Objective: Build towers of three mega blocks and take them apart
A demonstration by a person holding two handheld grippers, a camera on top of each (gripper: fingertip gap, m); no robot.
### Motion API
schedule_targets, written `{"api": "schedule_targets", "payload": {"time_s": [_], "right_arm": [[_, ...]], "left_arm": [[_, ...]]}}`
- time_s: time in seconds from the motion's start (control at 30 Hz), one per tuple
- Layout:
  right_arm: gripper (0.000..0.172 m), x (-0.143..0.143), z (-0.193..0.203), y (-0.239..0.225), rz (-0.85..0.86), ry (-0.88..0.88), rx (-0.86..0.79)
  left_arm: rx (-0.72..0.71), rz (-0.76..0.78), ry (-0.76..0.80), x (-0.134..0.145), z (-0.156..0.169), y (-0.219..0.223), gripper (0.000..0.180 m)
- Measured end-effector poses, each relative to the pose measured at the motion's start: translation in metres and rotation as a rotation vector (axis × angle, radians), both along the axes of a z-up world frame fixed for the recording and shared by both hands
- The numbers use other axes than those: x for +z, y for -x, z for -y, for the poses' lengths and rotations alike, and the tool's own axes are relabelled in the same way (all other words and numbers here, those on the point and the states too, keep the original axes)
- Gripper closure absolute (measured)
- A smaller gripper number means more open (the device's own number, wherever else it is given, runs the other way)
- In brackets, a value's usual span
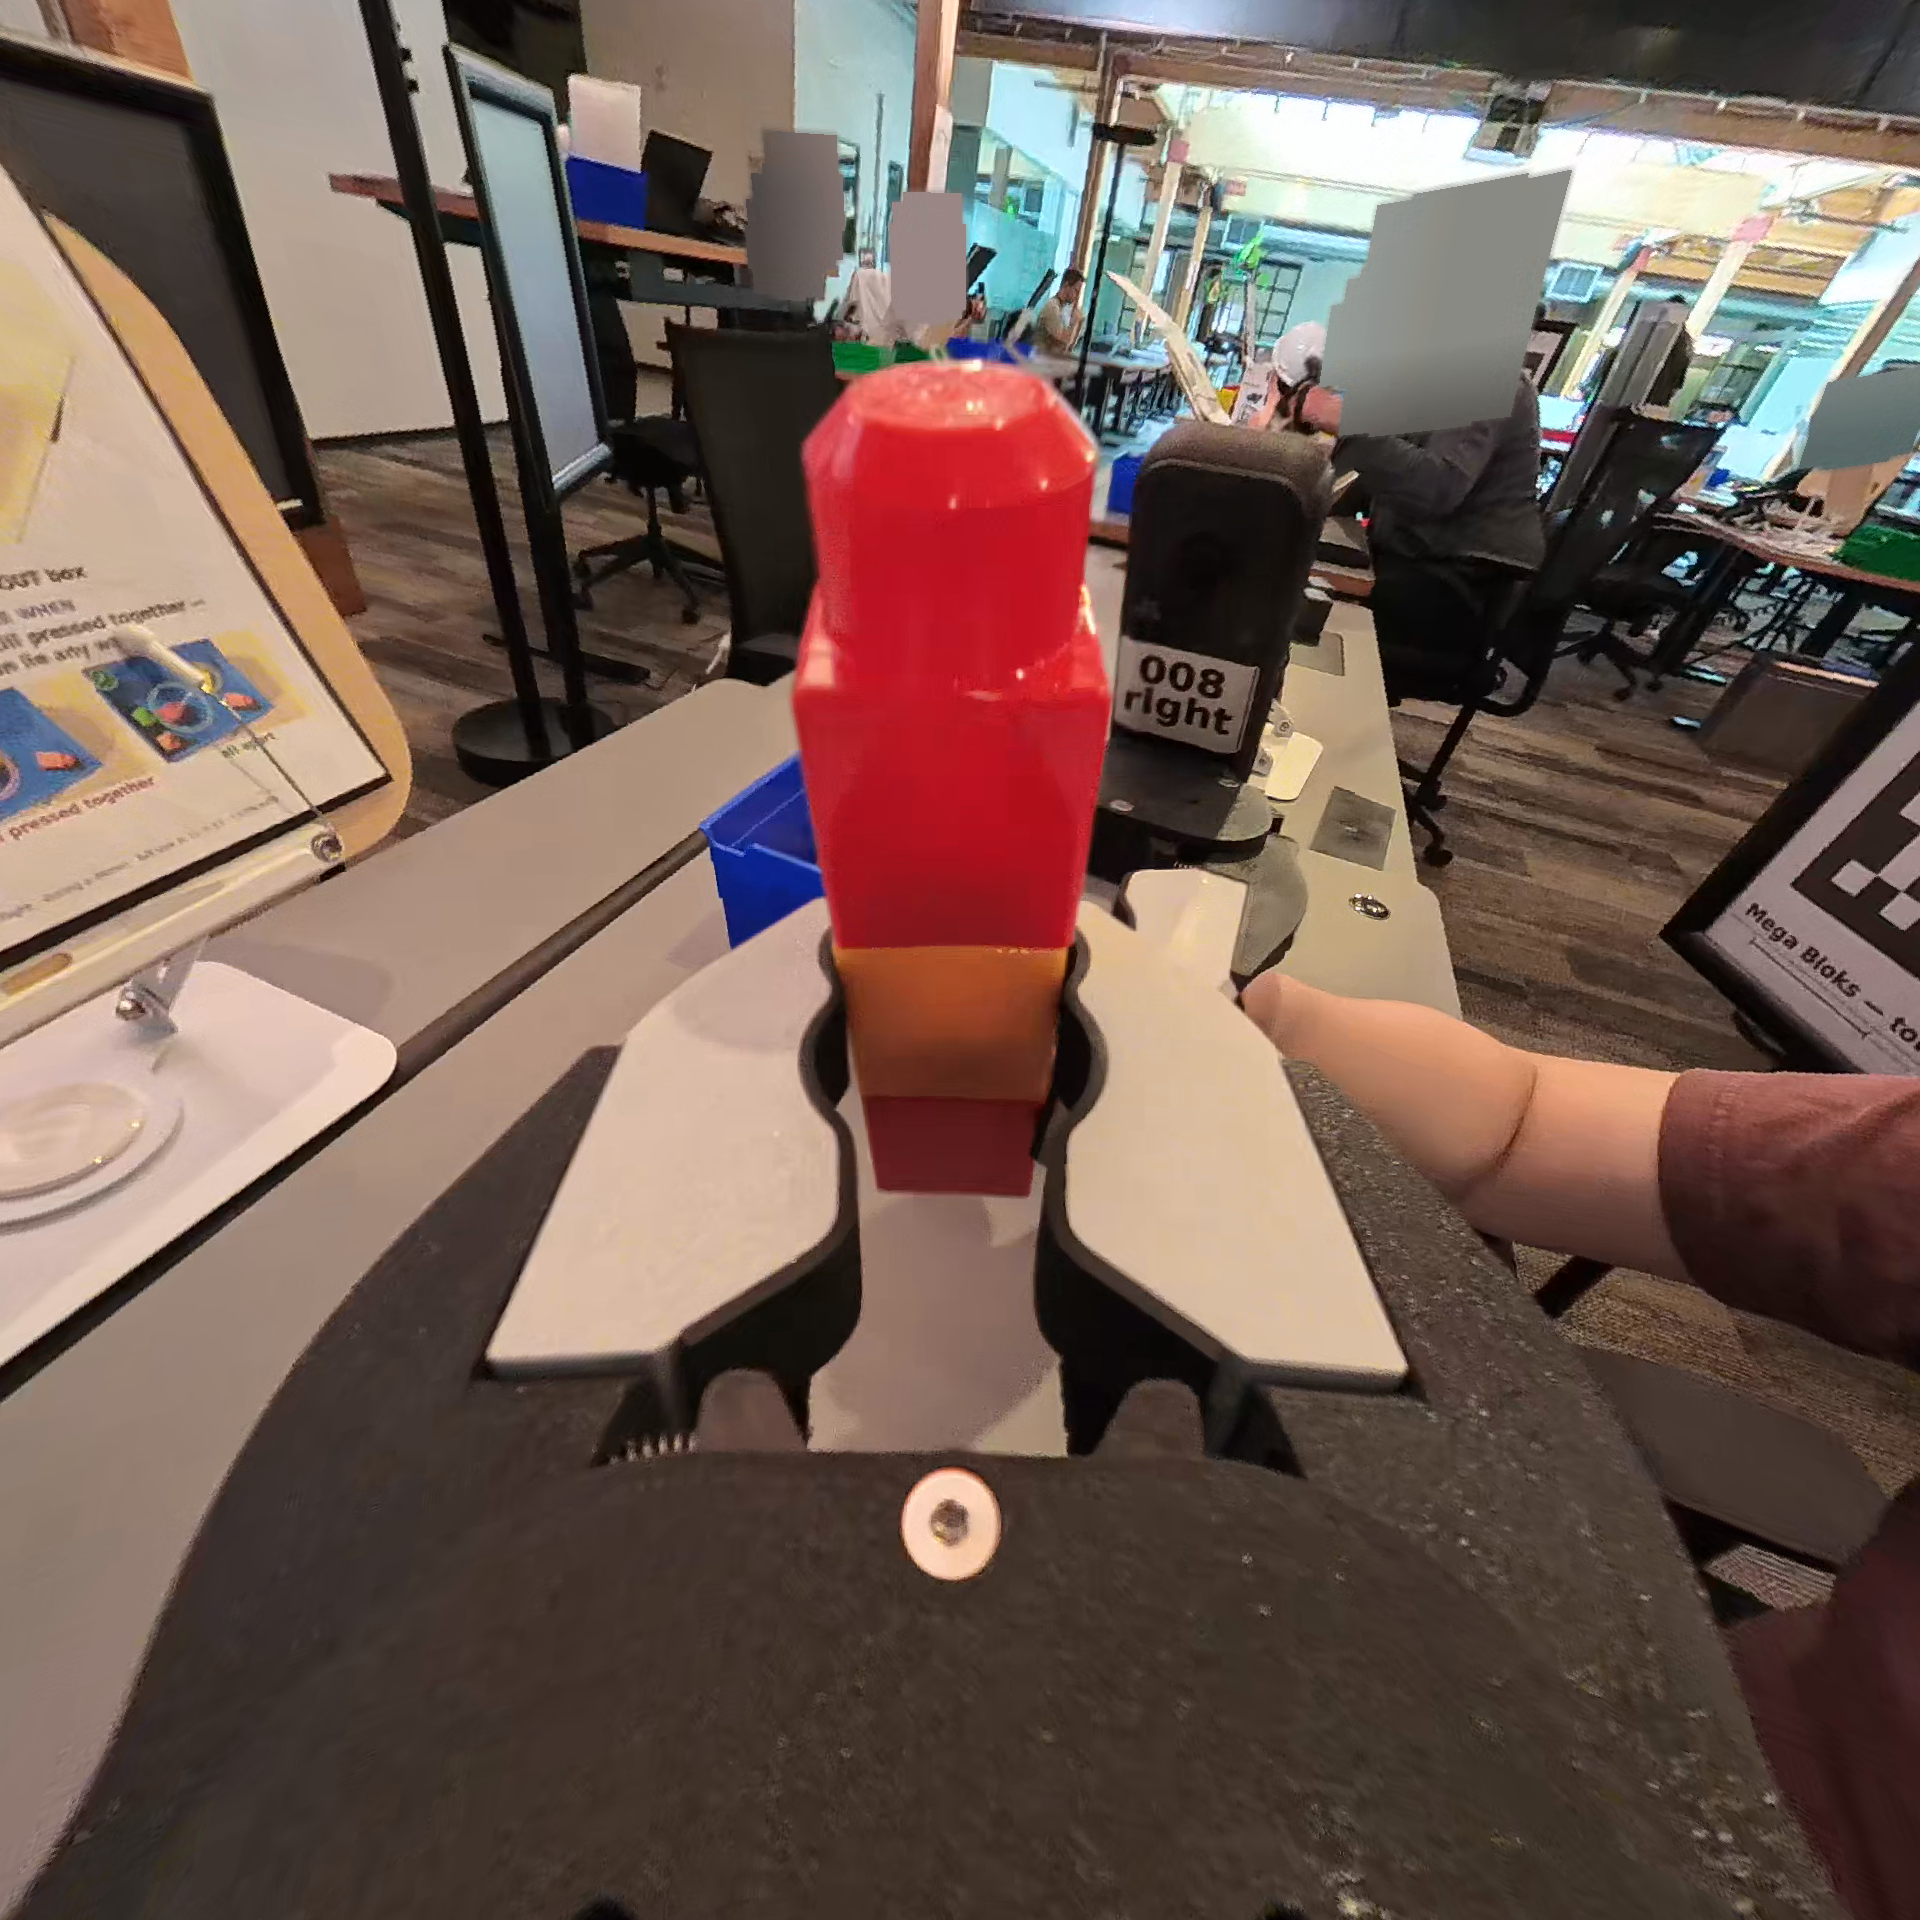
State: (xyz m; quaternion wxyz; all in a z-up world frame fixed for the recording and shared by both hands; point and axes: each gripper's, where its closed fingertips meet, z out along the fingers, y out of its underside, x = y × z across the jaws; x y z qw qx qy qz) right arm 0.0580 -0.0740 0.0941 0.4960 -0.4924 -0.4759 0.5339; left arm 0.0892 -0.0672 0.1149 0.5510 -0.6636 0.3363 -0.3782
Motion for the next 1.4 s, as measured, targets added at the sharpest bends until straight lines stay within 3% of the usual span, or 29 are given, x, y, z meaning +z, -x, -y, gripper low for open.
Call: {"api": "schedule_targets", "payload": {"time_s": [0.1, 0.2, 0.27, 0.33, 0.7, 0.8, 0.9, 0.97, 1.07, 1.17, 1.3, 1.4], "right_arm": [[0.127, -0.002, -0.001, -0.002, 0.012, 0.030, 0.026], [0.110, -0.003, -0.003, -0.005, 0.011, 0.063, 0.061], [0.116, -0.008, 0.005, -0.005, 0.043, 0.104, 0.149], [0.134, -0.007, 0.012, -0.006, 0.030, 0.101, 0.200], [0.135, -0.009, 0.015, -0.004, 0.091, 0.145, 0.199], [0.135, -0.032, 0.011, -0.003, 0.252, 0.085, 0.149], [0.135, -0.007, -0.004, -0.031, 0.265, 0.077, 0.073], [0.135, 0.005, -0.036, -0.087, 0.351, 0.054, -0.129], [0.135, -0.047, -0.101, -0.215, 0.701, 0.138, -0.592], [0.134, -0.114, -0.128, -0.313, 0.954, 0.410, -0.829], [0.134, -0.172, -0.124, -0.341, 1.143, 0.525, -0.729], [0.127, -0.176, -0.129, -0.340, 1.163, 0.529, -0.741]], "left_arm": [[-0.006, -0.012, -0.021, -0.001, -0.001, -0.002, 0.145], [-0.049, 0.051, 0.004, 0.006, 0.004, -0.001, 0.145], [-0.075, 0.080, 0.010, 0.011, 0.008, 0.000, 0.145], [-0.089, 0.086, 0.004, 0.012, 0.009, 0.001, 0.145], [-0.104, 0.100, 0.030, 0.014, 0.008, 0.002, 0.145], [-0.079, 0.308, -0.032, 0.053, 0.012, 0.031, 0.144], [-0.010, 0.225, -0.091, 0.058, 0.013, 0.060, 0.144], [0.032, 0.123, -0.119, 0.051, 0.014, 0.064, 0.144], [0.005, -0.007, -0.100, 0.036, 0.020, 0.051, 0.144], [0.010, -0.103, -0.094, 0.019, 0.017, 0.037, 0.144], [-0.029, -0.174, -0.021, -0.001, 0.016, 0.022, 0.144], [-0.082, -0.169, 0.031, -0.009, 0.019, 0.013, 0.144]]}}
